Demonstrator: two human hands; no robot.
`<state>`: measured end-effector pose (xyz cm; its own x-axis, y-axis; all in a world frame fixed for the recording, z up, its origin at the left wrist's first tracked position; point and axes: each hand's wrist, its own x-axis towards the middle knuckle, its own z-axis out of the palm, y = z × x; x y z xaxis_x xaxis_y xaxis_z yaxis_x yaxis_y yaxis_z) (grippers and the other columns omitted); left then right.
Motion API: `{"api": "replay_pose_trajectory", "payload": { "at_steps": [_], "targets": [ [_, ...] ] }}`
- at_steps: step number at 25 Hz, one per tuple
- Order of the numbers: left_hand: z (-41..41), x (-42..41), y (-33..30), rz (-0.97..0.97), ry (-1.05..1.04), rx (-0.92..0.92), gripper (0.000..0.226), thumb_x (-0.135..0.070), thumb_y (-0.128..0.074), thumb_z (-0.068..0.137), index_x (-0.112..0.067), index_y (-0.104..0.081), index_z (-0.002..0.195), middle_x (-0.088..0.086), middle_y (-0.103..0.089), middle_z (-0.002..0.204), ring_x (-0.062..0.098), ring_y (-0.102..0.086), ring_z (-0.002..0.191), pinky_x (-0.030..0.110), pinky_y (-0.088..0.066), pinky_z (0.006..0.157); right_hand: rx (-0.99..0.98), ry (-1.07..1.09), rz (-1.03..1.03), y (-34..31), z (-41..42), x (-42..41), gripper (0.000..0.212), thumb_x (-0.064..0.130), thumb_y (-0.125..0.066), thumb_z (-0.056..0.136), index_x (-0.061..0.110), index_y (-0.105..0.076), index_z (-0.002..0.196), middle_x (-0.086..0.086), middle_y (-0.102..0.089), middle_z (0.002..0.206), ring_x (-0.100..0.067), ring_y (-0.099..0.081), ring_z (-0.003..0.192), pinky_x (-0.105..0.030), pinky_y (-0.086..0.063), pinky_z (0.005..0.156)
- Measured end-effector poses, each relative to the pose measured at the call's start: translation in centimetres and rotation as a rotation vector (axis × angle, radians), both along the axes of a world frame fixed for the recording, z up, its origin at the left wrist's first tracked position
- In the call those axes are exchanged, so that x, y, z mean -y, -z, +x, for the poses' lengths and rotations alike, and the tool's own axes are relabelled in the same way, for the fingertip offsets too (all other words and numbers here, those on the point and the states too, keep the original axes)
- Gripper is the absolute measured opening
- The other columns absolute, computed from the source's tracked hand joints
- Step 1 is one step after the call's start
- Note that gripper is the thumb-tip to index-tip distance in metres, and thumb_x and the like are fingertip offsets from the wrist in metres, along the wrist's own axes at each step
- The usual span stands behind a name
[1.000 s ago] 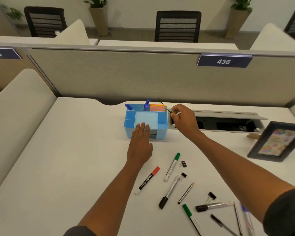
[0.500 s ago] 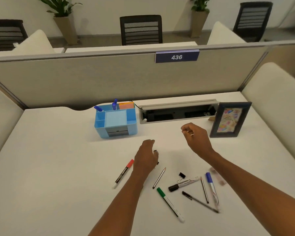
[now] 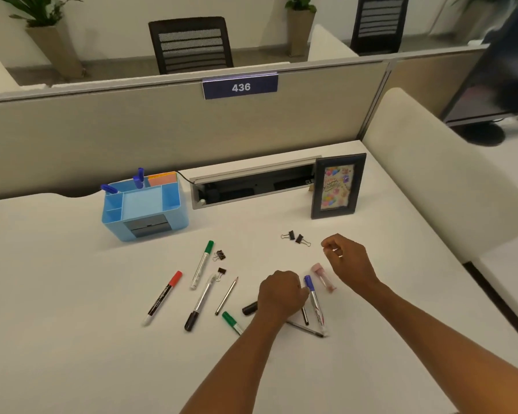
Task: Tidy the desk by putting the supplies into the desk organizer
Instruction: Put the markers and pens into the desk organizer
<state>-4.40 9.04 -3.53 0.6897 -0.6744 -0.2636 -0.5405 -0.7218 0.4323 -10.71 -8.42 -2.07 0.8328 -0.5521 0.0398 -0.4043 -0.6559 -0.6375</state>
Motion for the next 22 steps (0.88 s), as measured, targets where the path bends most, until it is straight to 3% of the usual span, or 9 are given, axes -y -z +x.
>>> {"api": "replay_pose_trajectory", "payload": {
  "at_steps": [3, 8, 13, 16, 19, 22],
  "targets": [
    [-2.1, 1.9, 0.4, 0.054, -0.004, -0.012, 0.032, -0.047, -0.051, 0.084, -0.016, -0.053, 0.079, 0.002, -0.057, 0.078, 0.022, -0.059, 0.076, 0.030, -0.041, 0.062, -0.063, -0.067, 0.000, 0.7, -2.4, 0.3, 0.012, 0.011, -0.057, 0.094, 0.018, -0.065, 0.099, 0.010, -0.067, 0.095, -0.006, -0.062, 0.083, -0.009, -0.044, 0.073],
    [-3.7, 3.0, 1.1, 0.083, -0.038, 0.013, 0.038, -0.051, -0.053, 0.084, -0.014, -0.058, 0.091, 0.004, -0.060, 0.088, 0.024, -0.061, 0.085, 0.031, -0.044, 0.069, -0.109, -0.186, 0.004, 2.9, -5.1, 0.1, 0.017, 0.011, -0.058, 0.088, 0.025, -0.063, 0.095, 0.015, -0.065, 0.087, -0.008, -0.061, 0.076, -0.024, -0.051, 0.070],
    [-4.4, 3.5, 1.5, 0.094, -0.101, -0.003, 0.039, -0.049, -0.057, 0.084, -0.014, -0.059, 0.098, 0.004, -0.062, 0.096, 0.022, -0.061, 0.089, 0.032, -0.047, 0.075, -0.128, -0.202, 0.023, 3.0, -5.0, 0.2, 0.014, 0.011, -0.057, 0.091, 0.022, -0.064, 0.096, 0.011, -0.066, 0.088, -0.009, -0.061, 0.076, -0.022, -0.050, 0.071],
    [-4.6, 3.6, 1.4, 0.105, -0.126, -0.041, 0.032, -0.044, -0.058, 0.084, -0.014, -0.058, 0.095, 0.004, -0.062, 0.094, 0.022, -0.061, 0.087, 0.029, -0.043, 0.068, -0.125, -0.224, 0.005, 2.8, -4.7, 0.1, 0.012, 0.013, -0.056, 0.092, 0.020, -0.065, 0.098, 0.010, -0.067, 0.090, -0.007, -0.060, 0.077, -0.021, -0.049, 0.072],
    [-4.2, 3.3, 1.0, 0.051, -0.161, -0.076, 0.026, -0.041, -0.057, 0.083, -0.016, -0.052, 0.081, 0.000, -0.055, 0.080, 0.019, -0.057, 0.075, 0.027, -0.036, 0.059, -0.097, -0.247, 0.031, 2.4, -4.1, -0.2, 0.012, 0.011, -0.057, 0.093, 0.020, -0.064, 0.097, 0.025, -0.060, 0.087, 0.003, -0.060, 0.081, -0.009, -0.043, 0.071],
    [-3.3, 3.2, -0.3, -0.023, -0.178, -0.079, 0.029, -0.043, -0.055, 0.084, -0.015, -0.052, 0.077, -0.002, -0.052, 0.071, 0.017, -0.053, 0.065, 0.024, -0.034, 0.050, -0.115, -0.227, 0.072, 1.9, -2.6, -0.7, 0.012, 0.020, -0.058, 0.095, 0.021, -0.061, 0.107, 0.015, -0.062, 0.090, -0.008, -0.062, 0.080, -0.022, -0.053, 0.077]
  ]
}}
